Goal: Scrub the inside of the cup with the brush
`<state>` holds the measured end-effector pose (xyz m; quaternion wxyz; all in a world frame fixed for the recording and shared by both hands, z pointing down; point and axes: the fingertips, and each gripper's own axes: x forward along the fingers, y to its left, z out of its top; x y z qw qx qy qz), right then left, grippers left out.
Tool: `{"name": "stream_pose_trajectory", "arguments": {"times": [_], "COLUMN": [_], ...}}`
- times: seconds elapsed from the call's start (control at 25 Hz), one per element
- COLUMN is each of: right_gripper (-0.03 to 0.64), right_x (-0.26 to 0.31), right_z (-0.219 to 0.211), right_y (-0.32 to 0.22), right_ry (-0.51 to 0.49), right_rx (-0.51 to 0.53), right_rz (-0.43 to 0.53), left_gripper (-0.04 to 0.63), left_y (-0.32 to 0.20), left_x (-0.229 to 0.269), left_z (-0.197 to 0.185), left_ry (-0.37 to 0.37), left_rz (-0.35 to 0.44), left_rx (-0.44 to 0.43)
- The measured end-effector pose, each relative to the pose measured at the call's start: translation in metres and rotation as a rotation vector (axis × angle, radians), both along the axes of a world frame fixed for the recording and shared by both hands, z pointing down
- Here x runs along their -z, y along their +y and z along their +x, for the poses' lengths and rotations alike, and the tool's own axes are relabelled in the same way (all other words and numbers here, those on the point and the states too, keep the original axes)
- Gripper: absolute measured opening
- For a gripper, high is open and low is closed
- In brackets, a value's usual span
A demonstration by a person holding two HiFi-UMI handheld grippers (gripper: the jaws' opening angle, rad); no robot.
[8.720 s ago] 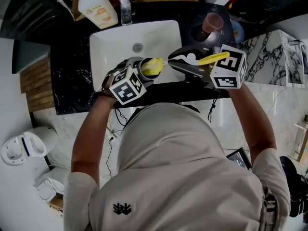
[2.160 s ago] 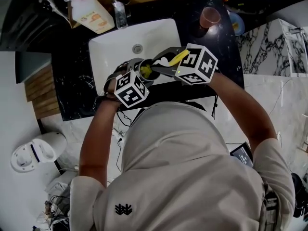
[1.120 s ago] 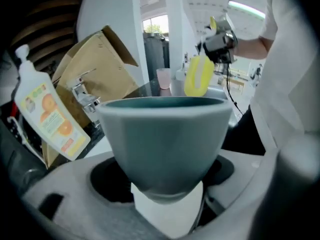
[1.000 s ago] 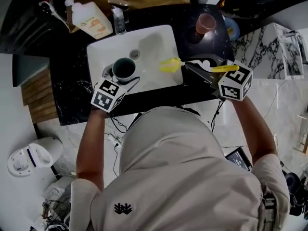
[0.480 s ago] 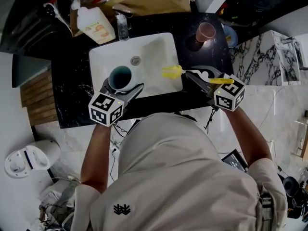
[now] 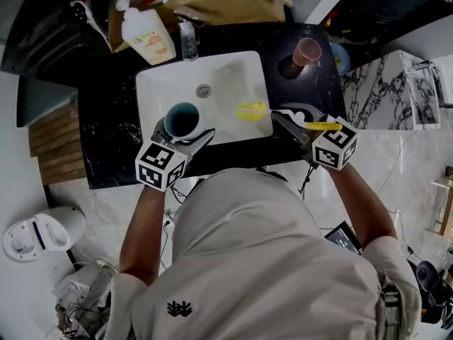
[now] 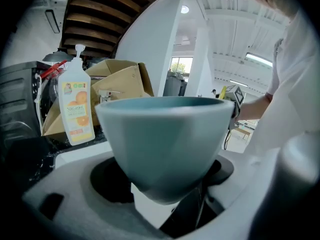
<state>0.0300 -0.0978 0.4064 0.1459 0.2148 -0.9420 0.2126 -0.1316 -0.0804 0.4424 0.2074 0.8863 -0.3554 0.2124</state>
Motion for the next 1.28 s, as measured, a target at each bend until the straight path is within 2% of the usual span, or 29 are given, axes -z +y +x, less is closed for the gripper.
{"name": "stream_pose_trajectory", "arguments": {"times": [0.52, 1.28], "right_gripper": [0.048, 0.048], "right_x": [0.002, -0.0023], "right_z": [-0.0059, 0.0007], "right_y": [0.0035, 0.0051], "right_ry": [0.016, 0.039], "right_rx": [0.013, 0.044], "right_rz": [0.012, 0.015], "left_gripper": [0.365, 0.365], "left_y": [0.0033, -0.004], "left_x": [-0.0066, -0.0096], "left_z": [-0.0035, 0.0034], "left_ry": [-0.013, -0.021], "left_rz": [-0.012, -0.006], "left_rx": [-0.022, -0.007]}}
